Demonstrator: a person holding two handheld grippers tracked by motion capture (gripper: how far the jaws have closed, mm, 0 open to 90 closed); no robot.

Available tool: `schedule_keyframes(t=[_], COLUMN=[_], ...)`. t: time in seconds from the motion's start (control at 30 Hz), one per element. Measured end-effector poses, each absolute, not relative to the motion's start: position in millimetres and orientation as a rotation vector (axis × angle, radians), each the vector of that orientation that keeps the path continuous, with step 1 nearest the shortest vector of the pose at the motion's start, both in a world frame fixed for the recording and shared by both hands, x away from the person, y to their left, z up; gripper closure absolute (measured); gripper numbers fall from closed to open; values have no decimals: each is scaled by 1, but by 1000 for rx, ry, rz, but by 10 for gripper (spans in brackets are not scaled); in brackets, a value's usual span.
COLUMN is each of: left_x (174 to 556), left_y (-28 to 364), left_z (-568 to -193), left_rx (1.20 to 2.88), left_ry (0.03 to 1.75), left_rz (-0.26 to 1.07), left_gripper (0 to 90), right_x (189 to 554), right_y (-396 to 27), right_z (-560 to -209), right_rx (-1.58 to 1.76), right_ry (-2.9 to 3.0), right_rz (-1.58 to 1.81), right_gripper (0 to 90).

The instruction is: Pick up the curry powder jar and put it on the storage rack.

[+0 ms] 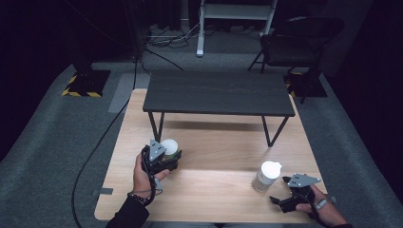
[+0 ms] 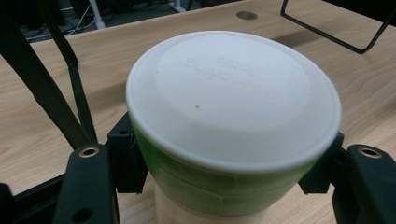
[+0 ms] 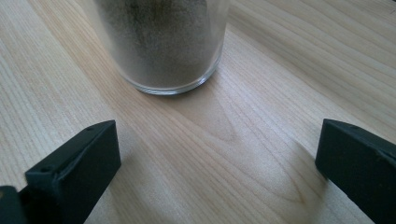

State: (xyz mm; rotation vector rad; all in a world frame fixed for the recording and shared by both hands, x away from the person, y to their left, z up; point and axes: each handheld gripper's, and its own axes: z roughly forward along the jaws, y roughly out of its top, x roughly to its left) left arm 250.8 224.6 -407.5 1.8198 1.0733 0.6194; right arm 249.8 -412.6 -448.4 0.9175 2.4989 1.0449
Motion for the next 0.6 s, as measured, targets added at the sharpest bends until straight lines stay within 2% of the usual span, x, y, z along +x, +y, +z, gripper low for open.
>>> schedule_keyframes(t=[0.6], left_x=[246], left_y=[219], left_z=[-392], left_rx=[1819], left_ry=[1038], left_rz=[595], left_gripper=[336], right_x=[250], right_y=[-413], right_z=[-448], right_rx=[918], right_ry=[2499], right_rz=[1045], right_gripper=[0])
